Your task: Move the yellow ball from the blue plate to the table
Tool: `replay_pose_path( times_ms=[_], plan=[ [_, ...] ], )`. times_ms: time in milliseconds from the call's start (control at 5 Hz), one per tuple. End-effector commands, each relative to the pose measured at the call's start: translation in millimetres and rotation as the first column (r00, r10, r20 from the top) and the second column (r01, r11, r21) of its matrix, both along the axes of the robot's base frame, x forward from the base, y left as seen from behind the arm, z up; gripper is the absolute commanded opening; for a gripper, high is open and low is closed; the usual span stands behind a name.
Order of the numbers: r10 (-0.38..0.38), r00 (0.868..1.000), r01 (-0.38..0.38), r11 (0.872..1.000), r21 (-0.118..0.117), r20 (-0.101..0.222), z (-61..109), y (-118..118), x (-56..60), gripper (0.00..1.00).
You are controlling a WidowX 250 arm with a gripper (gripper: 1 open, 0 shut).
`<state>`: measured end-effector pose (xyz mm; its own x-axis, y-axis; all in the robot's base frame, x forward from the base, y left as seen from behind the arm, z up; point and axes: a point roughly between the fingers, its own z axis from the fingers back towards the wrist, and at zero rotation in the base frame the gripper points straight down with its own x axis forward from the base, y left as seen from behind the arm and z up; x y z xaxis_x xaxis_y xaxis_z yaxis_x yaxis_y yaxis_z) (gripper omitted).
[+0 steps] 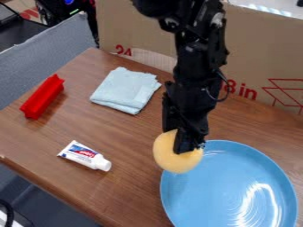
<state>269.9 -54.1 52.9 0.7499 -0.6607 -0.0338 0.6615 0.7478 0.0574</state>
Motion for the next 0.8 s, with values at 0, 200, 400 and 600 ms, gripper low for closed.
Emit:
replay_pose_path(
  times_ms=[0, 200, 400, 600],
  plan=[
    [0.003, 1.000, -0.003, 1.000, 0.002, 0.028, 11.8, 1.6, -1.8, 0.00],
    [0.007, 1.000, -0.007, 1.000, 0.005, 0.016, 7.9, 5.4, -2.6, 0.00],
    [0.014, 1.000, -0.014, 1.000, -0.006, 0.013, 8.4, 9.1, -0.1, 0.00],
    [0.028, 1.000, -0.028, 1.000, 0.006, 0.001, 3.8, 7.5, 0.8, 0.00]
  ],
)
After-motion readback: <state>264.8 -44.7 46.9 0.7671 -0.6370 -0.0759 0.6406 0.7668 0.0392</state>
